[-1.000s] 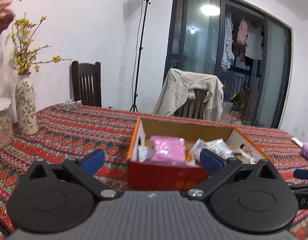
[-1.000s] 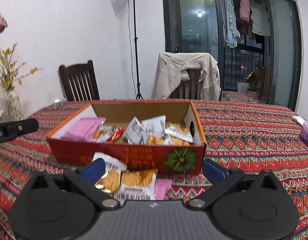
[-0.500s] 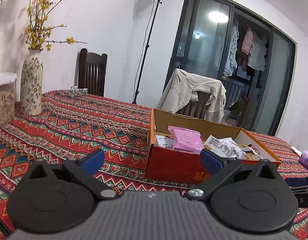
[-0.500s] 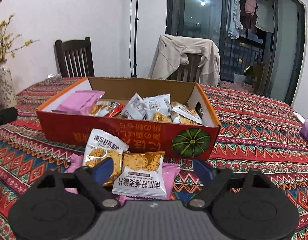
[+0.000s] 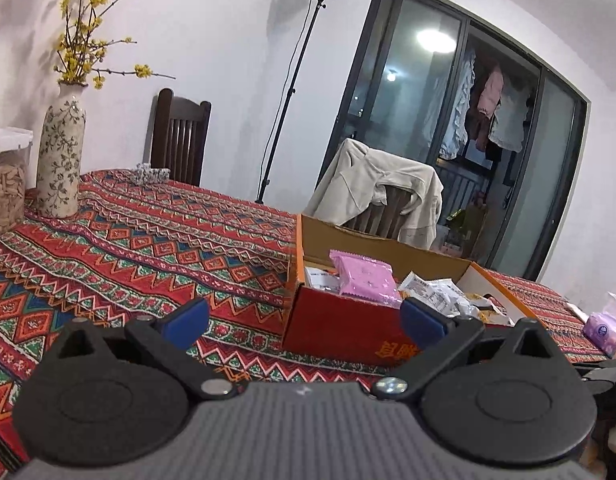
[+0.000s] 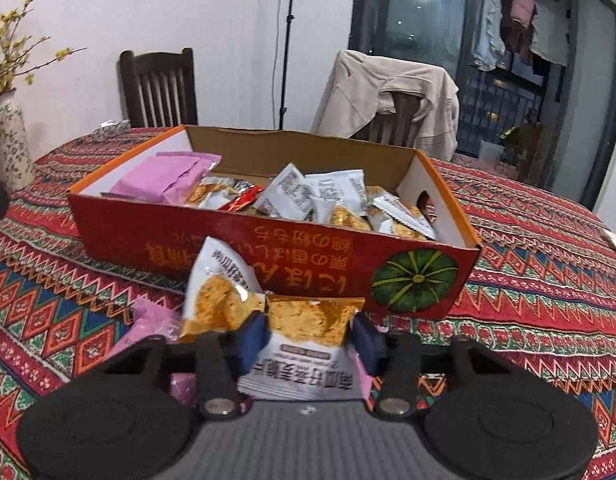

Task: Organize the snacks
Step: 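Grasp a cracker packet on the table with the right gripper, then grasp a cracker packet with the left gripper while the right gripper holds its packet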

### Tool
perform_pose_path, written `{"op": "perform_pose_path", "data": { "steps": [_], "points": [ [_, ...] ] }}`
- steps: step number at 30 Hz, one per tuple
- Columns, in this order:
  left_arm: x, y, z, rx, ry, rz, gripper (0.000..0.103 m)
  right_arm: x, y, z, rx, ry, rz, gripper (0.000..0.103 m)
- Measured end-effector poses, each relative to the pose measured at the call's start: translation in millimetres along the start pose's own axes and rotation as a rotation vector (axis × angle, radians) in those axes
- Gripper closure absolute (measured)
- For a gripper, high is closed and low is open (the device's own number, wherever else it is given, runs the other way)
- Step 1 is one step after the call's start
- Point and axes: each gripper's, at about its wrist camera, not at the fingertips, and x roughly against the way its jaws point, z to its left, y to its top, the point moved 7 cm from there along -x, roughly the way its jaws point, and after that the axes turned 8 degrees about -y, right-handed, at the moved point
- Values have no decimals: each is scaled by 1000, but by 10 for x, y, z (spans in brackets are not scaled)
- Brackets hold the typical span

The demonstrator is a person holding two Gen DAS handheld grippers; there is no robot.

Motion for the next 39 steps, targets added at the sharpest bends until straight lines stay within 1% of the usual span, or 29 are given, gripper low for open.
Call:
{"op": "perform_pose_path", "data": {
  "steps": [4,8,16,18,20,22,30,33,39],
  "points": [
    [-1,-11,14,8,-1,2,0,36,2,-11,-7,3,-8,64],
    [-21,-22,28,16,2,13,0,126,9,-71,-37,6,-38,64],
    [-90,-64,77,25,27,45,0,323,42,-319,-79,-8,-90,64],
    [-137,-87,81,21,39,66,0,364,37,-408,-90,-12,-99,64],
    [-188,-110,45,-3,62,95,0,399,20,-498,-104,-15,-107,64],
    [-200,-114,-62,-51,68,108,0,426,-3,-596,-121,-21,-117,64],
    [-197,-88,-666,-182,26,118,0,417,-84,-913,-188,-16,-157,64],
    [-274,-156,-892,-205,7,147,0,406,-101,-1019,-188,-12,-170,64],
    [-526,-321,-1247,-225,-6,219,0,350,-54,-1196,-176,-18,-203,64]
  ]
}}
